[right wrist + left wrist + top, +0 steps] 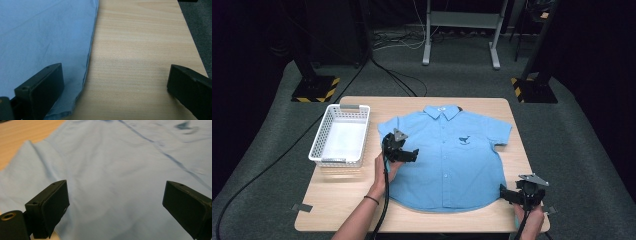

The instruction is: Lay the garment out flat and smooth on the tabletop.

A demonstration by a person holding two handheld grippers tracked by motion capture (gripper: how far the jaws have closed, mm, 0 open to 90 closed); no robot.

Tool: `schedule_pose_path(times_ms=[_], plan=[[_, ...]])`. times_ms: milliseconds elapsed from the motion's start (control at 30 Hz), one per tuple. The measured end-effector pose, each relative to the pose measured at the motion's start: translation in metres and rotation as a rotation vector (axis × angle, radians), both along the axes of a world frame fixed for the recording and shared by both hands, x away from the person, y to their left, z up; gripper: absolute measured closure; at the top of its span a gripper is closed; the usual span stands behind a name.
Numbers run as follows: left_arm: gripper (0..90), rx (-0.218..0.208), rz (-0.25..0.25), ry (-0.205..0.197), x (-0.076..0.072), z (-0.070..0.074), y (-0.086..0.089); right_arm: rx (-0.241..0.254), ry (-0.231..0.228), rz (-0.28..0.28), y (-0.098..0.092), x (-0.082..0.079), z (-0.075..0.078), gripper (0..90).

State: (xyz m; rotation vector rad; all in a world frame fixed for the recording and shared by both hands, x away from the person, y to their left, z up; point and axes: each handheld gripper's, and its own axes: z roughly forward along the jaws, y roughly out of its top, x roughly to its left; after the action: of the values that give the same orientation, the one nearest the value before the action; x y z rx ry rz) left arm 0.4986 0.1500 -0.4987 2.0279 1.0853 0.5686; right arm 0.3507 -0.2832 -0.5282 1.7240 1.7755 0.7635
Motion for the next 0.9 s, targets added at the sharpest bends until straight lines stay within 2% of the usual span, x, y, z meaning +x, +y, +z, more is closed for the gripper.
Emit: schedule_pose_path(times_ms=[100, 133, 167, 233, 267, 333, 500, 567, 700, 767, 867, 900], plan=[[6.9, 0.017, 0.049, 0.06, 0.015, -0.012, 0.007, 0.0, 0.0, 0.0, 0.0, 0.0, 0.0, 0.1], [6.9, 0.014, 0.064, 0.086, 0.016, -0.016, 0.01, 0.0, 0.0, 0.001, 0.0, 0.0, 0.0, 0.1], [6.8, 0.011, 0.081, 0.096, 0.015, -0.02, 0.013, 0.0, 0.0, 0.001, 0.0, 0.0, 0.0, 0.1], [7.1, -0.003, 0.084, 0.118, 0.01, -0.027, 0.02, 0.001, 0.0, 0.001, 0.0, 0.0, 0.0, 0.1], [6.8, -0.001, 0.089, 0.103, 0.006, -0.028, 0.022, 0.001, 0.001, 0.0, 0.0, 0.0, 0.0, 0.1], [6.9, -0.002, 0.094, 0.098, 0.0, -0.028, 0.027, 0.001, 0.001, 0.0, 0.0, 0.0, 0.0, 0.0], [6.6, -0.027, 0.106, 0.1, -0.004, -0.027, 0.038, 0.002, 0.001, 0.001, 0.0, 0.0, 0.0, 0.1], [4.2, -0.028, 0.101, 0.106, -0.008, -0.022, 0.038, 0.002, 0.002, 0.004, 0.0, 0.001, 0.0, 0.1], [1.3, -0.042, 0.064, 0.067, -0.032, -0.005, 0.037, 0.003, 0.004, 0.018, -0.001, 0.002, 0.0, 0.0], [1.0, -0.021, 0.055, 0.039, -0.051, 0.003, 0.04, 0.002, 0.005, 0.033, -0.002, 0.003, 0.0, 0.0], [0.5, -0.022, 0.059, 0.022, -0.08, 0.005, 0.051, 0.003, 0.004, 0.039, -0.003, 0.003, 0.0, 0.0], [0.4, -0.026, 0.067, 0.029, -0.089, 0.003, 0.057, 0.002, 0.003, 0.039, -0.003, 0.003, 0.0, 0.0]])
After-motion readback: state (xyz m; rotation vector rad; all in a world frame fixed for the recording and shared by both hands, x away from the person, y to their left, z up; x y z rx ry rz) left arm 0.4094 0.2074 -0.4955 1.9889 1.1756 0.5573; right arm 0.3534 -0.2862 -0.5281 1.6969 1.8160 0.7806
